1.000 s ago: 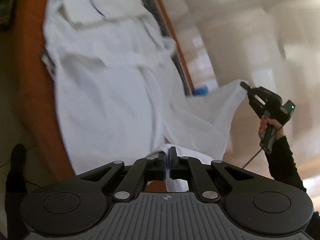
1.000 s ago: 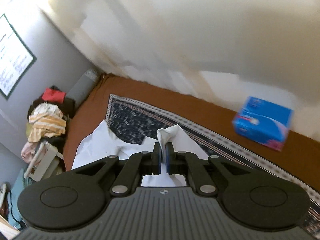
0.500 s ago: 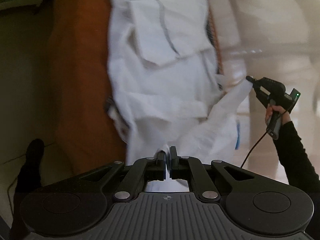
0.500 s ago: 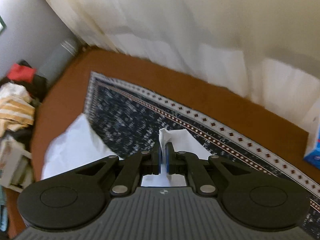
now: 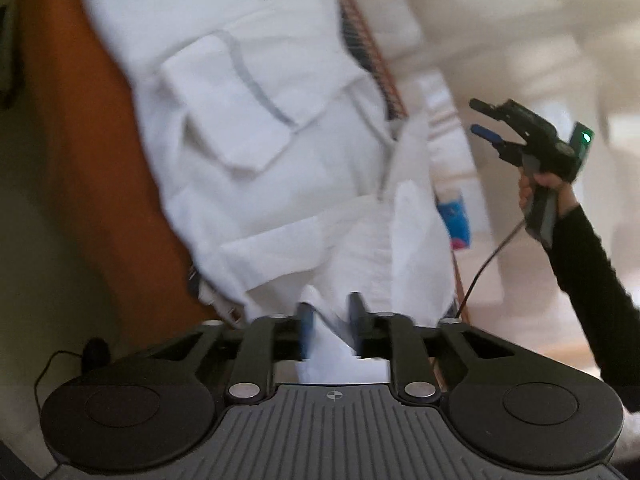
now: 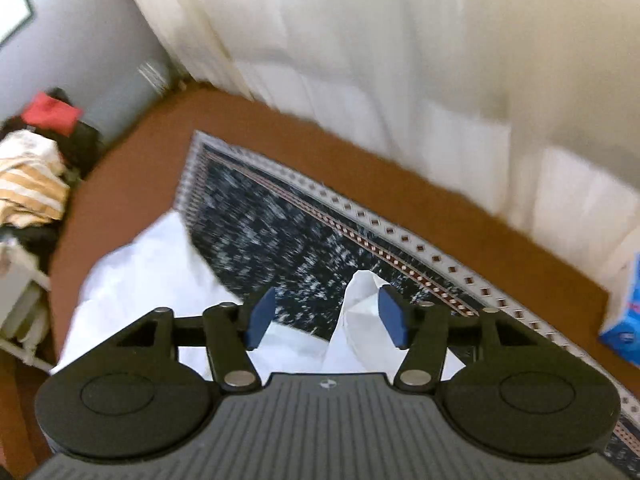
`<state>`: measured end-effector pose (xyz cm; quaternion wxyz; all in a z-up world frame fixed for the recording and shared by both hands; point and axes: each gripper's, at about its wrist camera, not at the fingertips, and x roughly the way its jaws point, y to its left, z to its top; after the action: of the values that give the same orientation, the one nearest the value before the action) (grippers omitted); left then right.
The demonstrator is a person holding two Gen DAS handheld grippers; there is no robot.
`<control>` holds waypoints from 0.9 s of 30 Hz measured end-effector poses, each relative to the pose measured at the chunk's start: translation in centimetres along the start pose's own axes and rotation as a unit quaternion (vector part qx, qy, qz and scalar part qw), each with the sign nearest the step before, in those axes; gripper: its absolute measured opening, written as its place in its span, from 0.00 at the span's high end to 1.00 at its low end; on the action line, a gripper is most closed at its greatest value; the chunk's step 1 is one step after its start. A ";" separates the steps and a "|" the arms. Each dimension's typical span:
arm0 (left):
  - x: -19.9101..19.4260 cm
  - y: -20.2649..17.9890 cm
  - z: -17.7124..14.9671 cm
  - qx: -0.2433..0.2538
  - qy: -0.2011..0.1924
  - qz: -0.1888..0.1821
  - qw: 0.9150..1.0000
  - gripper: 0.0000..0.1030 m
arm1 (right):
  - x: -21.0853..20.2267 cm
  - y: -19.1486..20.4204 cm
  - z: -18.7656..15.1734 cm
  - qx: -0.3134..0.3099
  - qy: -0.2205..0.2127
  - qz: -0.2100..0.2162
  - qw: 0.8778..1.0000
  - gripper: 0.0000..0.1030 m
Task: Fold clothes
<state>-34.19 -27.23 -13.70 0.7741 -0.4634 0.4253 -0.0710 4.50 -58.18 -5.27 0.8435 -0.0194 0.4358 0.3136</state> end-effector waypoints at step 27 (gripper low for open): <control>13.4 -4.9 7.7 0.308 0.171 0.067 0.933 0.25 | -9.8 3.7 -25.7 0.189 0.046 0.049 0.980 0.31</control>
<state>-18.81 -31.70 -16.29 0.7972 -0.1536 0.5389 -0.2248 -20.24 -68.11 -12.92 0.7946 0.1472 0.5260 0.2649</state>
